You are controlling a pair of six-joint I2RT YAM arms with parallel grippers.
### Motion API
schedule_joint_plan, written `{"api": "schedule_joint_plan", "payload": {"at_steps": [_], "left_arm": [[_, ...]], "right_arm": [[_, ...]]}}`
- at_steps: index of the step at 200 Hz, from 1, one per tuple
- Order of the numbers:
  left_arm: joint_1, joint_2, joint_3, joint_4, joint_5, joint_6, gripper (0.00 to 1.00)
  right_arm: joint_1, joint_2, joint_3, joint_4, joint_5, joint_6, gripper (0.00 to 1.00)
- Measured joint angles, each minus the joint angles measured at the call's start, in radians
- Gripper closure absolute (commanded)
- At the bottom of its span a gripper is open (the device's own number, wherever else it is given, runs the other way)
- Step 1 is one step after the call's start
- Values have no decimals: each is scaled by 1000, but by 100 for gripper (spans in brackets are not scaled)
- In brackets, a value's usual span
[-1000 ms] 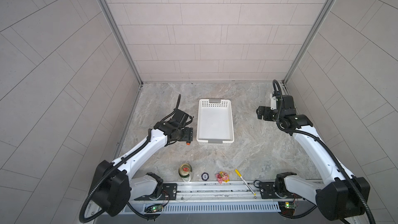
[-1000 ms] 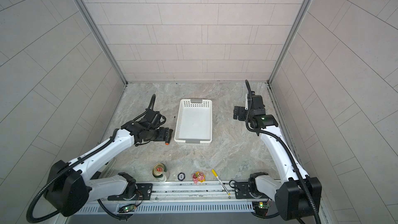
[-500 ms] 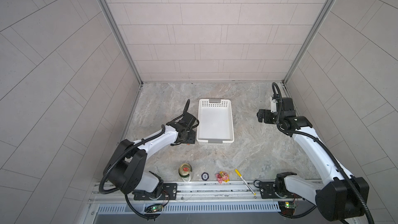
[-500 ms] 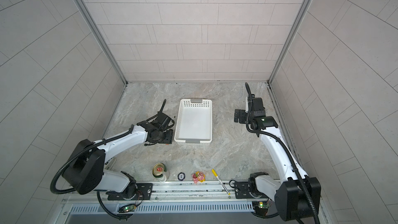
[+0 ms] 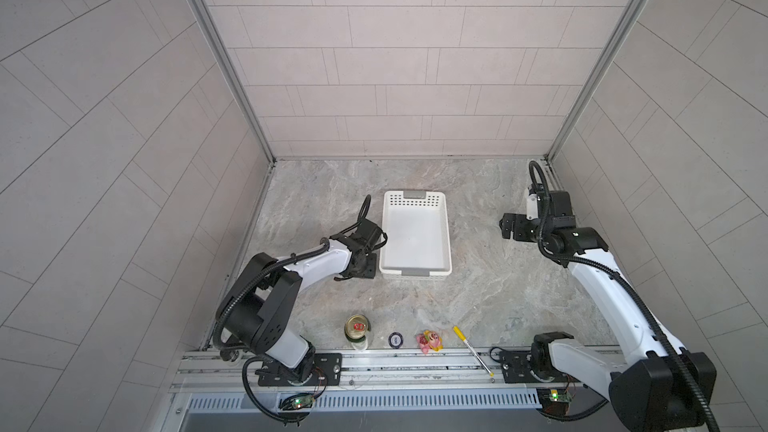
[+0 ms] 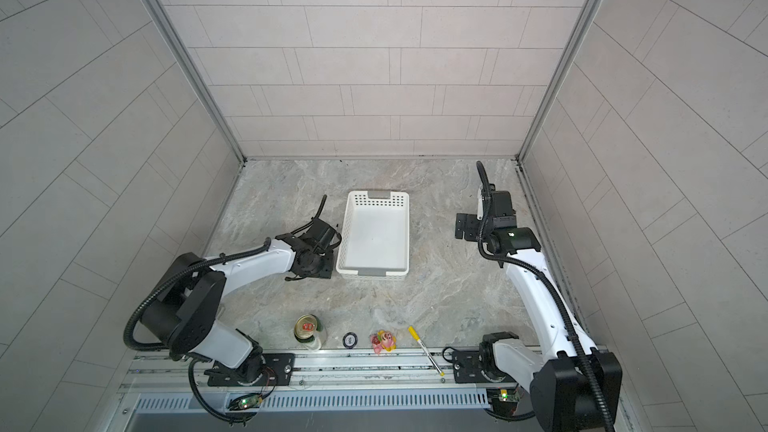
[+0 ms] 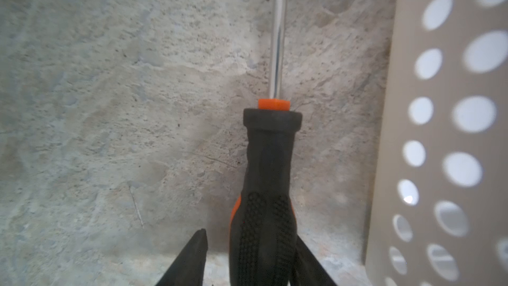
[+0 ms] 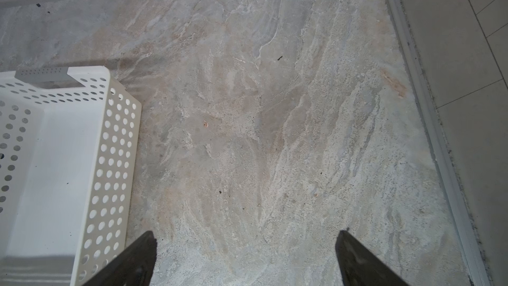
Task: Put the screwdriver in the bin
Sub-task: 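Close the left gripper on the screwdriver handle, then lift the screwdriver with the left gripper and carry it over the bin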
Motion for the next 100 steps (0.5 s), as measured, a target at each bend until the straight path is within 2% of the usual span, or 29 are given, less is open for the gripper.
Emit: {"api": "schedule_joint_plan", "payload": {"at_steps": [15,34,57,100], "left_arm": [[0,3,-2,5,-3,-3,59],[0,6,-5,7,-10,-4,61],[0,6,-9,10,-14,-10,72],[0,6,-9,10,-27,-12,82]], "right_arm": [[-2,0,0,0,1,0,1],[-2,0,0,0,2,-2,1],[-2,0,0,0,2,-3,1],[-5,-6,0,-2,3,-4,1]]}}
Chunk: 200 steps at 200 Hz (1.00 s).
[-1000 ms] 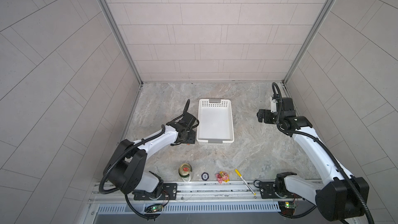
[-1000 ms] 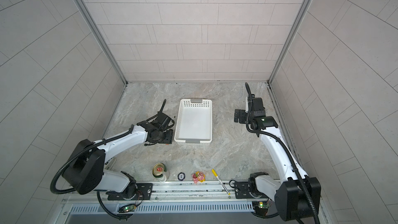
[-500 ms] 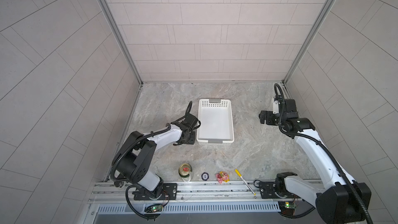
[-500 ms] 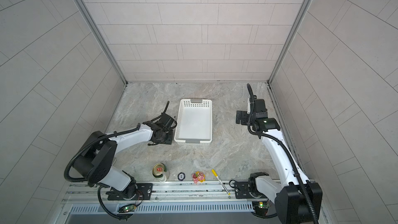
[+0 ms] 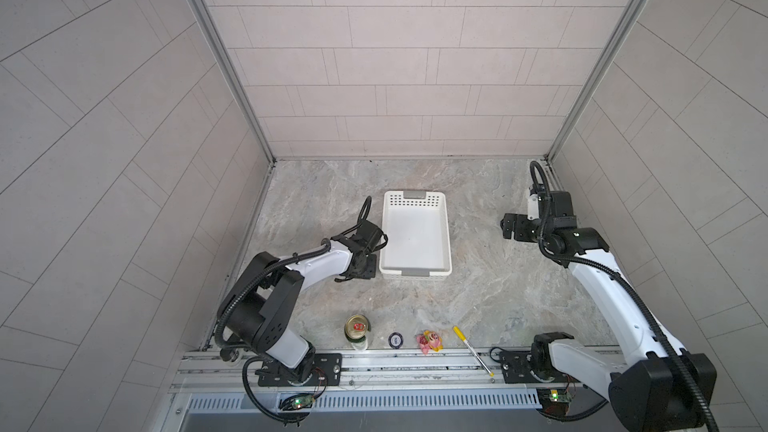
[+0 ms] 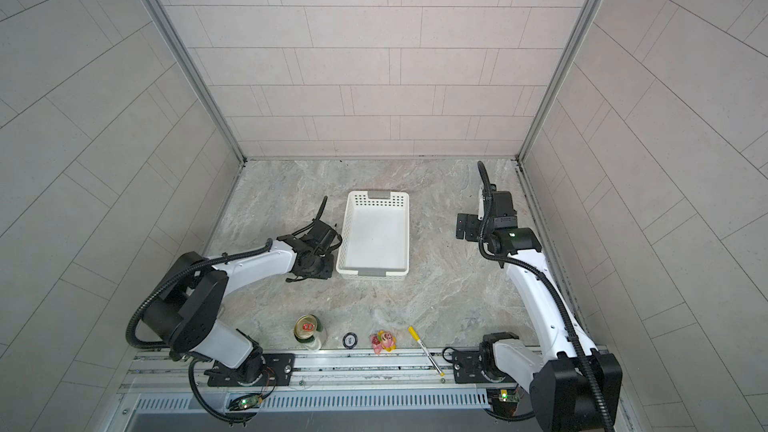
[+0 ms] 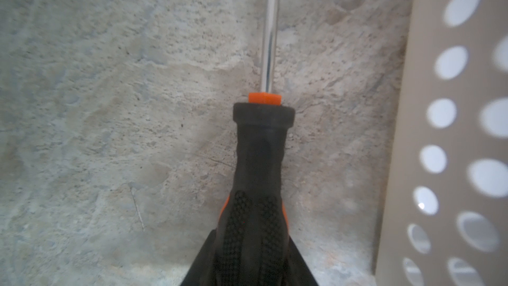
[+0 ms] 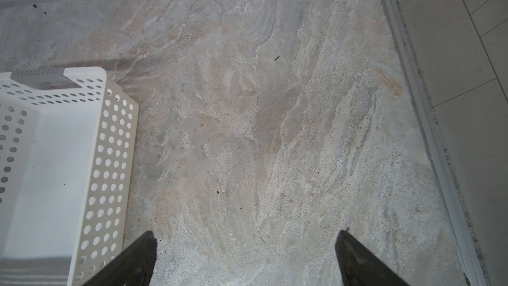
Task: Put the screwdriver in the bin
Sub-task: 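Lift the screwdriver with the left gripper and carry it over the bin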
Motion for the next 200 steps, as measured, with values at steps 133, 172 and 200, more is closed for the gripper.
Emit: {"api": "schedule_joint_plan", "payload": {"at_steps": [133,172,200], "left_arm": [[0,-237,218,-267,-136,-2,91],[-14,-222,367,-319,-99,-14,91],[-80,-166,447,-322,-77,-27,91]], "right_arm": [[-7,-16,3,-22,-16,-10,1],[-7,-16,22,-28,-28,-10,0],[-7,-24,29,-35,-35,-10,0]]}}
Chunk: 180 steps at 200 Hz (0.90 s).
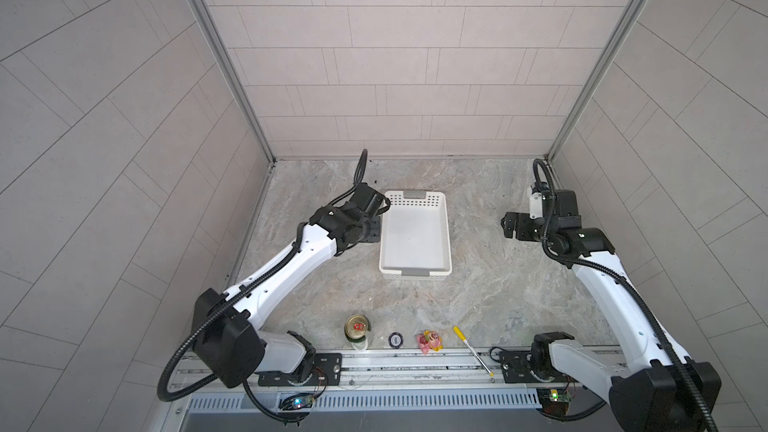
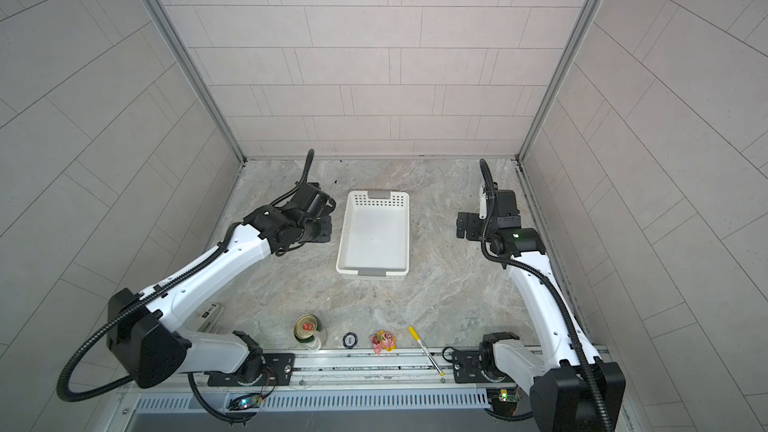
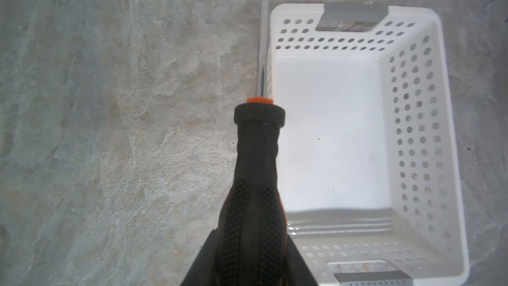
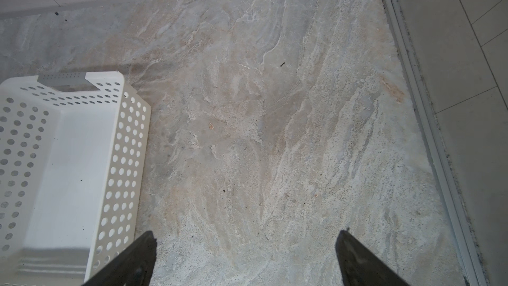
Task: Put the screwdriver in the bin
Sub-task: 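Lift the screwdriver with the left gripper and carry it over the bin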
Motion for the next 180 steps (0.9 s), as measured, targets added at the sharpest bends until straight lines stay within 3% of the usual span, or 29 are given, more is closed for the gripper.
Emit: {"api": "schedule_joint_plan", "payload": {"at_steps": [80,136,180], "left_arm": [[-180,317,93,91,69,-17,91],[-185,441,95,155,100,1,89],[-186,446,61,246,94,7,76]], "right_arm": [[-10,-14,0,-20,-6,-8,0],[-15,-49,0,-31,-5,-14,0],[-22,-61,-10,-32,-3,-15,0]]}}
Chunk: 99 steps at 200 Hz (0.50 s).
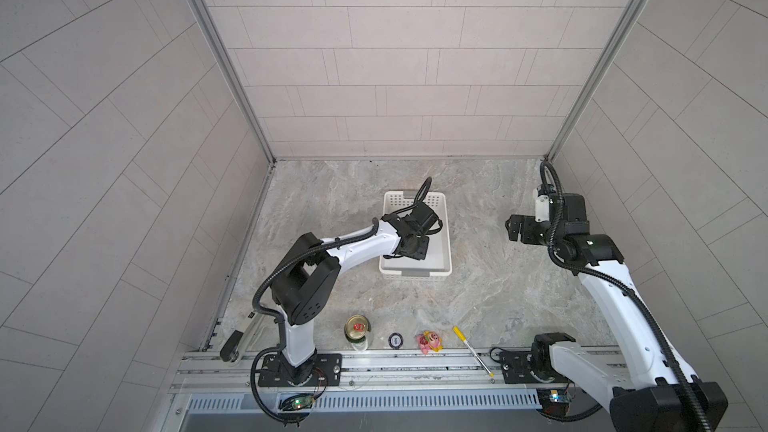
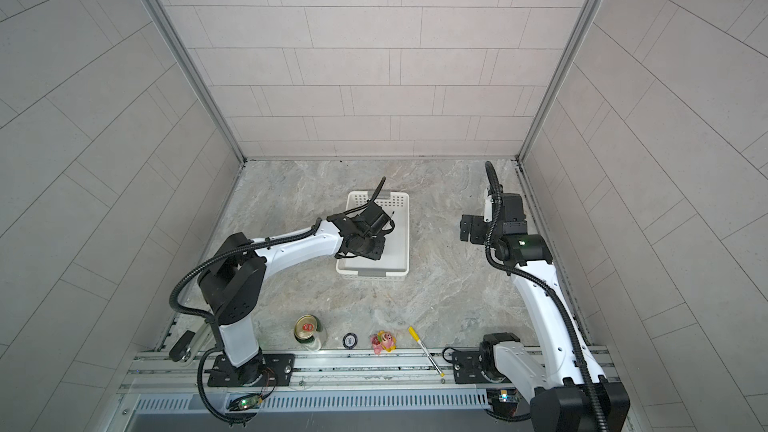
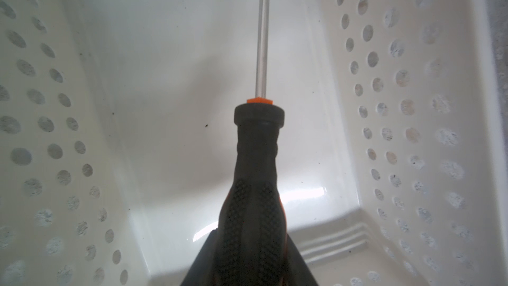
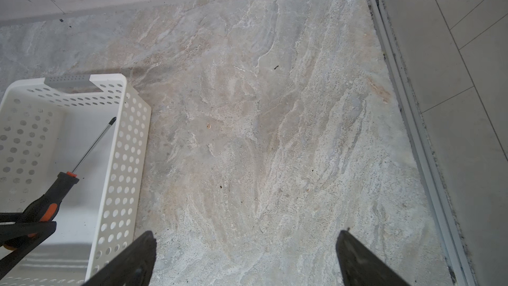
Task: Put the screwdriver in the bin
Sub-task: 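Lower the screwdriver into the bin and open the left gripper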
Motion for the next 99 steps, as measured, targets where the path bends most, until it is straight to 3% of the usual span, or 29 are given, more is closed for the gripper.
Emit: {"api": "schedule_joint_plan", "payload": {"at_steps": [99], "left_arm": [[0,71,-36,77,-4,-1,61]], "right_arm": [[-4,0,-4,-2,0,0,0]]}}
